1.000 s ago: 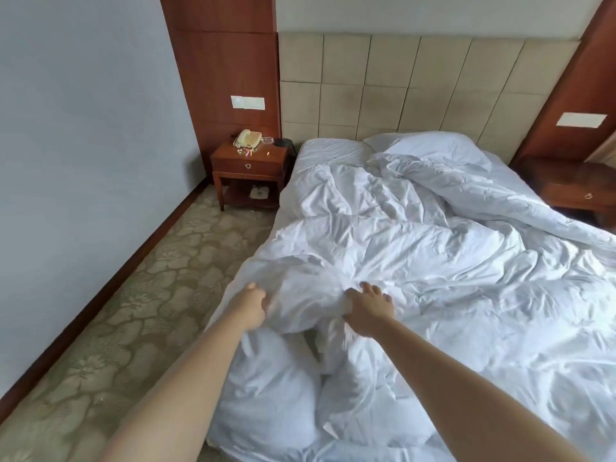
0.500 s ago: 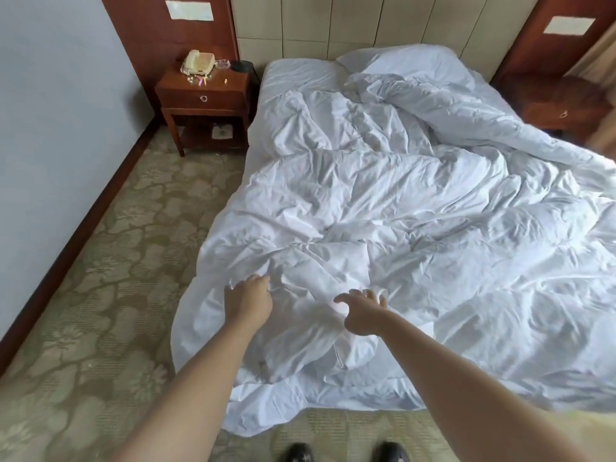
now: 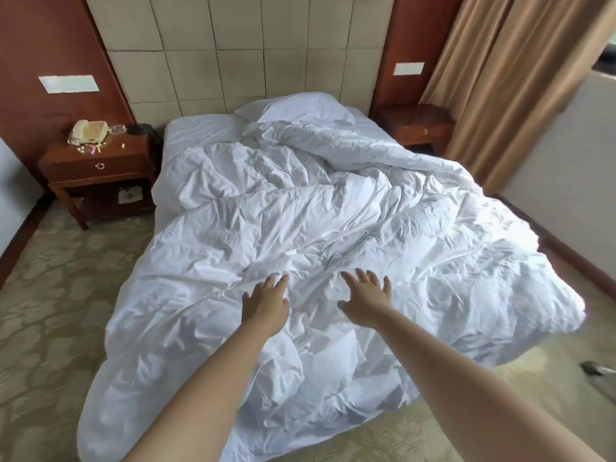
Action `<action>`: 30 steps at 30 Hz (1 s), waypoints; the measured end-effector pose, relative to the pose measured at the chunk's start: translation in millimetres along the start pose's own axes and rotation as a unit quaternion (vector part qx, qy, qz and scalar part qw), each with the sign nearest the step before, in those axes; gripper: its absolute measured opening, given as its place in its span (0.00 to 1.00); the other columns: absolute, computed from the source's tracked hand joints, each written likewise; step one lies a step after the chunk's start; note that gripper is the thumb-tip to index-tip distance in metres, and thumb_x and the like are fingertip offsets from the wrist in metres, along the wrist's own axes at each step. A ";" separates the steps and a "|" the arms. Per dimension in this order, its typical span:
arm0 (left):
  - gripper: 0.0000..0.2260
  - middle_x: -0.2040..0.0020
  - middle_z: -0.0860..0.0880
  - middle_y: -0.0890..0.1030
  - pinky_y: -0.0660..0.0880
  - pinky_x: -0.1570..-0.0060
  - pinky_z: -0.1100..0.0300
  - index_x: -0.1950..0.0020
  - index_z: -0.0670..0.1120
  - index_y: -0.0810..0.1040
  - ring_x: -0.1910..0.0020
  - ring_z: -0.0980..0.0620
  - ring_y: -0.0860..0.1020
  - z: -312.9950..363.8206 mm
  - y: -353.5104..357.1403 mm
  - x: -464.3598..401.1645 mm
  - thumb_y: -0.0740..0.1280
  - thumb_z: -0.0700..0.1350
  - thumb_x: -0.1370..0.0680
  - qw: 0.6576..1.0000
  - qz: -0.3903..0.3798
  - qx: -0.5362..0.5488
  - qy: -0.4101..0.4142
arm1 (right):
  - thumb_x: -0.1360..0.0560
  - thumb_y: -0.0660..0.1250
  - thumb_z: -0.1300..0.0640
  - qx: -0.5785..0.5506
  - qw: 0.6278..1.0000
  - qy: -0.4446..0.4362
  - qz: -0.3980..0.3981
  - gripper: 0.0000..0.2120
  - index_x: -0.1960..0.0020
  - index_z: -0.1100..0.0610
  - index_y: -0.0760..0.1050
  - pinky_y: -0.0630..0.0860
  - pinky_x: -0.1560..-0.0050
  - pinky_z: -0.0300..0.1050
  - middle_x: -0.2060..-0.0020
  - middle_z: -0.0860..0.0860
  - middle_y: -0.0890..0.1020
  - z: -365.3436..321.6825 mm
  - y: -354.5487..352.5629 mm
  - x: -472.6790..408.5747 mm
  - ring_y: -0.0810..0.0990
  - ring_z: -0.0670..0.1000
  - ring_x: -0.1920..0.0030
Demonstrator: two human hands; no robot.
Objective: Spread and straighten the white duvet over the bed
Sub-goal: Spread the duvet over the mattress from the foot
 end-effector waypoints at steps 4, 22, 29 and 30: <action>0.26 0.22 0.49 0.52 0.57 0.29 0.45 0.22 0.53 0.53 0.25 0.48 0.56 95.7 1.8 -18.0 0.54 0.42 0.20 0.998 -0.017 -0.007 0.054 | 0.23 0.60 0.47 -0.013 0.998 0.044 0.030 0.32 0.23 0.46 0.51 0.39 0.26 0.60 0.23 0.52 0.51 84.8 -28.8 2.6 0.46 0.55 0.23; 0.27 0.21 0.50 0.50 0.57 0.28 0.49 0.22 0.54 0.51 0.25 0.49 0.57 537.6 91.5 -108.8 0.54 0.44 0.20 0.990 -0.074 -0.016 0.117 | 0.24 0.61 0.43 -0.110 0.985 0.135 0.017 0.32 0.24 0.48 0.54 0.55 0.28 0.56 0.26 0.53 0.60 529.2 -108.8 -24.2 0.55 0.57 0.26; 0.27 0.22 0.50 0.52 0.63 0.32 0.47 0.22 0.53 0.50 0.26 0.47 0.60 656.7 134.7 -230.0 0.55 0.45 0.20 0.991 -0.075 -0.007 0.112 | 0.24 0.61 0.43 -0.079 0.989 0.123 0.019 0.32 0.25 0.49 0.55 0.58 0.29 0.55 0.27 0.54 0.62 651.7 -141.6 -119.3 0.58 0.57 0.27; 0.27 0.22 0.50 0.52 0.63 0.32 0.47 0.22 0.52 0.50 0.27 0.46 0.61 674.9 143.6 -249.1 0.55 0.45 0.20 0.990 -0.082 0.001 0.111 | 0.24 0.61 0.43 -0.077 0.990 0.119 0.017 0.32 0.24 0.49 0.55 0.59 0.29 0.55 0.27 0.54 0.62 667.3 -145.9 -136.0 0.58 0.57 0.27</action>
Point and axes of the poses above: each hand's wrist, its own x-axis away from the middle knuckle, its own y-axis out of the palm, z = x × y, the point moved 3 cm from there along -x, towards the middle knuckle
